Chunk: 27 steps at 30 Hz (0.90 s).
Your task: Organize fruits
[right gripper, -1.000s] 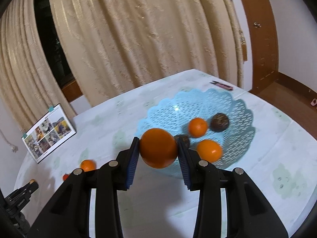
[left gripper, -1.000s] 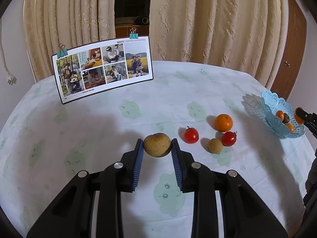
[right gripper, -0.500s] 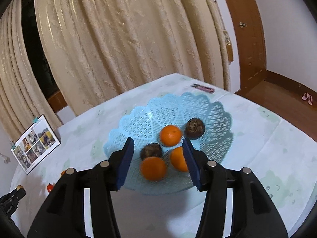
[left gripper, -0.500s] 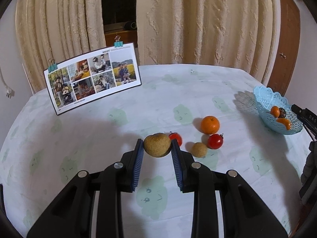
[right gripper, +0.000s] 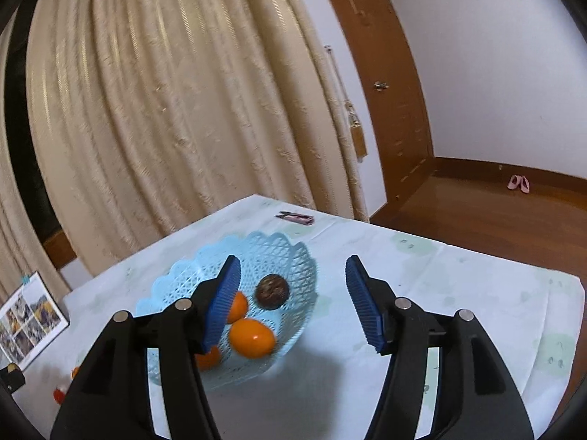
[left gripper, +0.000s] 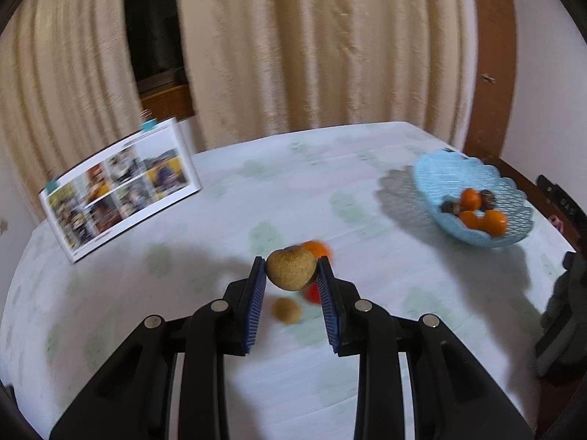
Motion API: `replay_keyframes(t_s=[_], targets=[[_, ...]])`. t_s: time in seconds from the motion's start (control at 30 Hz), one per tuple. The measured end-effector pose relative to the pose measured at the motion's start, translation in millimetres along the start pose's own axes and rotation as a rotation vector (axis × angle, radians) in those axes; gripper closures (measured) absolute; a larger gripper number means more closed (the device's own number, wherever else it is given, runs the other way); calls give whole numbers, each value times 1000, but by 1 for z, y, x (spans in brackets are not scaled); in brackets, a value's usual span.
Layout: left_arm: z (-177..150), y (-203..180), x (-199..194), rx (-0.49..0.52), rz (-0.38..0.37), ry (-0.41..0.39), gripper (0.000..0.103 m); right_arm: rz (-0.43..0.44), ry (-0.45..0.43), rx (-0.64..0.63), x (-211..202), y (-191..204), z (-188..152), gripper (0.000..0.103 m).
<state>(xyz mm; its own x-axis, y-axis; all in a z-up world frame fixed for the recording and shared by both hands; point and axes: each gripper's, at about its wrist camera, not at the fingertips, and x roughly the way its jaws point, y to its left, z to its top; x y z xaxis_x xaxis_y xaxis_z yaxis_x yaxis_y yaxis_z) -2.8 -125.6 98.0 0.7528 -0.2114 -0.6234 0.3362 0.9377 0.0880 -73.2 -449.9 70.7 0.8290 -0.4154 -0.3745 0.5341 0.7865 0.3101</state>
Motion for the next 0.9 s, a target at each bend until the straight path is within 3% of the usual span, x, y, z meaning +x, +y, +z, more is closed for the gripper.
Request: replay_keyframes(t_s=[0.47,0.9], targets=[[44,-109,43,114,-222,-5,74,0,3,32,-2,-7,-3,35],[65,-157,90,134,-302,13,74,-12,-18,37,-4,-6,-2,35]])
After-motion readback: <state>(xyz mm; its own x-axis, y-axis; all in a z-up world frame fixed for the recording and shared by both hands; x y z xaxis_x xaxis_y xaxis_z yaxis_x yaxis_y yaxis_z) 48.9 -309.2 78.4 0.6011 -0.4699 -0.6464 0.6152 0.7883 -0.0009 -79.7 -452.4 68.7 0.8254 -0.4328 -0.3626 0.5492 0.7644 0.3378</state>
